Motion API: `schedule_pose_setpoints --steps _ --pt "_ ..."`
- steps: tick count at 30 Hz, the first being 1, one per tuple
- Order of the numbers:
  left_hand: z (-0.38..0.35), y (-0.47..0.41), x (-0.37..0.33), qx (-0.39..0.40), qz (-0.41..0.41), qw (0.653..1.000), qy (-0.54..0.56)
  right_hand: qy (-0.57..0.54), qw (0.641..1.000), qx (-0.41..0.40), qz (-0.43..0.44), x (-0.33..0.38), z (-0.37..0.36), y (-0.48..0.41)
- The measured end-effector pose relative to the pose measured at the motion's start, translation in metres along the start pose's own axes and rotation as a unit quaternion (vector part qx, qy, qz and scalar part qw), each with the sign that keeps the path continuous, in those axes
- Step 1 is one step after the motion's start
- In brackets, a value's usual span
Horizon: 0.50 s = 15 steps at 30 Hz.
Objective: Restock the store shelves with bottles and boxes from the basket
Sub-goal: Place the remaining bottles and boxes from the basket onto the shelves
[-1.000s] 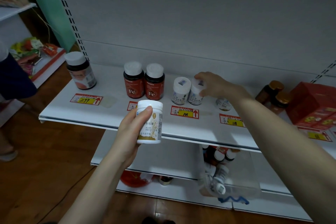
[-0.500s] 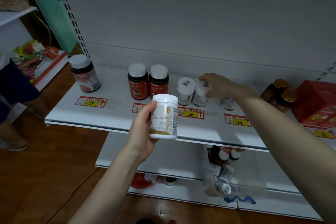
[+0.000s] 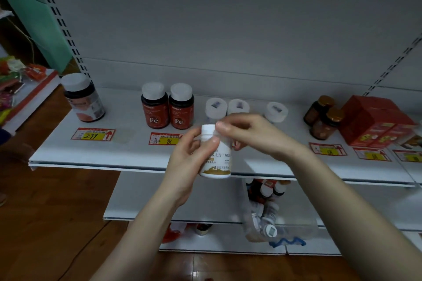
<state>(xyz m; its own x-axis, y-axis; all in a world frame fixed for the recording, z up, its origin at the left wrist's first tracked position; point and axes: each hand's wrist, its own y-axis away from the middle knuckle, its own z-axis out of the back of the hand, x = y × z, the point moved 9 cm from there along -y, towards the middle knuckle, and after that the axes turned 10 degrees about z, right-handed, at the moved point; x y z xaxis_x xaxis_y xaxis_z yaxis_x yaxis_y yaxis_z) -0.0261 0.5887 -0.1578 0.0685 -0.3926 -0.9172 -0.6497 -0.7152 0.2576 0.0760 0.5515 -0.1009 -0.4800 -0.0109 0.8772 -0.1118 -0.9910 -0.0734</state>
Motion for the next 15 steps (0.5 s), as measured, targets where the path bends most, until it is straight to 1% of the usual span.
schedule_pose_setpoints --steps 5,8,10,11,12,13,15 --pt "-0.021 -0.004 0.010 0.025 -0.024 0.995 -0.092 -0.059 0.995 -0.066 -0.050 -0.033 0.014 0.026" --pt "-0.042 -0.004 0.020 0.066 -0.031 0.987 -0.143 -0.115 0.983 -0.113 -0.090 -0.051 0.031 0.048" --pt "-0.056 -0.006 0.029 0.074 -0.049 0.976 -0.201 -0.124 0.974 -0.152 -0.115 -0.065 0.052 0.064" --pt "-0.061 -0.008 0.034 0.062 -0.066 0.963 -0.255 -0.114 0.970 -0.173 -0.124 -0.071 0.065 0.073" --pt "-0.066 -0.012 0.039 0.042 -0.091 0.941 -0.322 -0.100 0.967 -0.196 -0.128 -0.075 0.079 0.081" --pt "-0.073 -0.015 0.044 0.025 -0.120 0.910 -0.396 -0.081 0.965 -0.215 -0.129 -0.078 0.093 0.088" --pt "-0.089 -0.020 0.051 -0.001 -0.178 0.833 -0.524 -0.015 0.961 -0.243 -0.134 -0.085 0.122 0.098"
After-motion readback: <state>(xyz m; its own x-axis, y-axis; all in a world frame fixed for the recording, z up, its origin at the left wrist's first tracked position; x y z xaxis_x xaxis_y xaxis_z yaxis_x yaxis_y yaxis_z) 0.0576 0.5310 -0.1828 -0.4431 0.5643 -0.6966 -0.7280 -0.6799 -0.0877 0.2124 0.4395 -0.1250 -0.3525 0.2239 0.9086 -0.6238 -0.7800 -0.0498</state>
